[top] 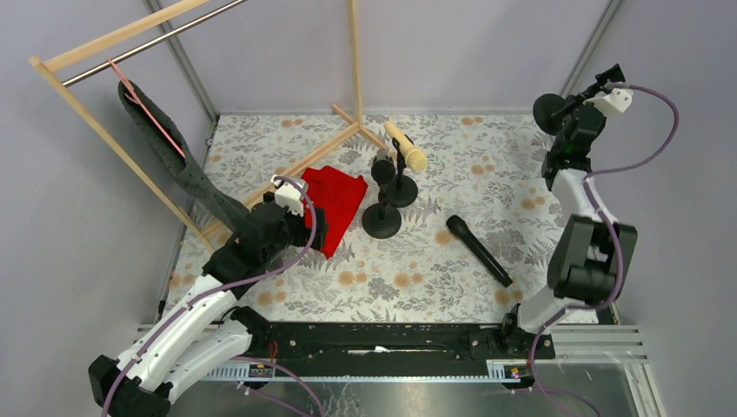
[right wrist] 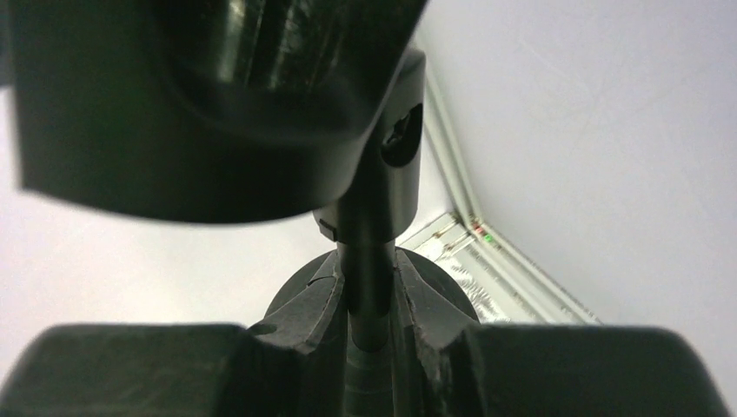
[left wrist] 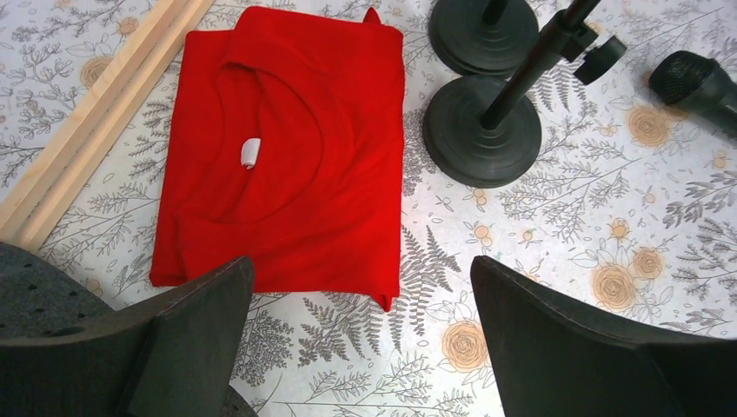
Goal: Attach the microphones to the stand
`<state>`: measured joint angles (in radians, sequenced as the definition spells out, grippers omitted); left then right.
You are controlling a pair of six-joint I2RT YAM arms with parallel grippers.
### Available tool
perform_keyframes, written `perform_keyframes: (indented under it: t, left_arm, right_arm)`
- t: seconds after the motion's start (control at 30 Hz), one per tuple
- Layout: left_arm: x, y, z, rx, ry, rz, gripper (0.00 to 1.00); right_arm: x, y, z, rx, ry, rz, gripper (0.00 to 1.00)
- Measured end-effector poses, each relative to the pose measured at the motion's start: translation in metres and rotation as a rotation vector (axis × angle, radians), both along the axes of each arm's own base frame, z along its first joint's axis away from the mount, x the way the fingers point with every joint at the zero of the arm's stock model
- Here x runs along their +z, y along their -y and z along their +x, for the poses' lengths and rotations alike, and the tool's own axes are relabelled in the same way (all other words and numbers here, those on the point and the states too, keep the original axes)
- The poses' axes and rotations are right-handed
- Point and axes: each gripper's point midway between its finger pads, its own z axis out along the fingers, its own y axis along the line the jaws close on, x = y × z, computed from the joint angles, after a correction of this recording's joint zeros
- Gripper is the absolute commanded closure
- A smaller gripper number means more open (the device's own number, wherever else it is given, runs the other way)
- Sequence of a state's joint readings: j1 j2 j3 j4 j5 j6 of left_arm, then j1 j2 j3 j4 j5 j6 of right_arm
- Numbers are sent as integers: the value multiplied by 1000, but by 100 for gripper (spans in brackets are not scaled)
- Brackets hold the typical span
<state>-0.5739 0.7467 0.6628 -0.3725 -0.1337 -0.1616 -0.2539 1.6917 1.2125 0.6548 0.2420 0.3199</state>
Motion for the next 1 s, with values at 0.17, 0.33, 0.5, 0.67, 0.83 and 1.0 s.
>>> perform_keyframes:
  t: [0.17, 0.33, 0.5, 0.67, 0.83, 1.0]
  left_arm:
    - [8, 4, -2, -15, 17, -36, 1]
    - [21, 9, 0, -8, 50, -106, 1]
    - [43, 10, -2, 12, 115, -208, 1]
    - [48, 11, -4, 24, 142, -276, 1]
    - [37, 11, -6, 36, 119, -304, 1]
    - [38, 11, -7, 42, 123, -325, 1]
  right_arm:
    - [26, -58, -49, 100, 9, 15, 100]
    - [35, -134, -99, 305, -18, 30, 100]
    - [24, -207, -145, 511, -57, 18, 100]
    - [-9, -268, -196, 737, -144, 4, 100]
    - [-38, -308, -237, 935, -194, -35, 100]
    - [-76, -355, -284, 1194, -244, -109, 100]
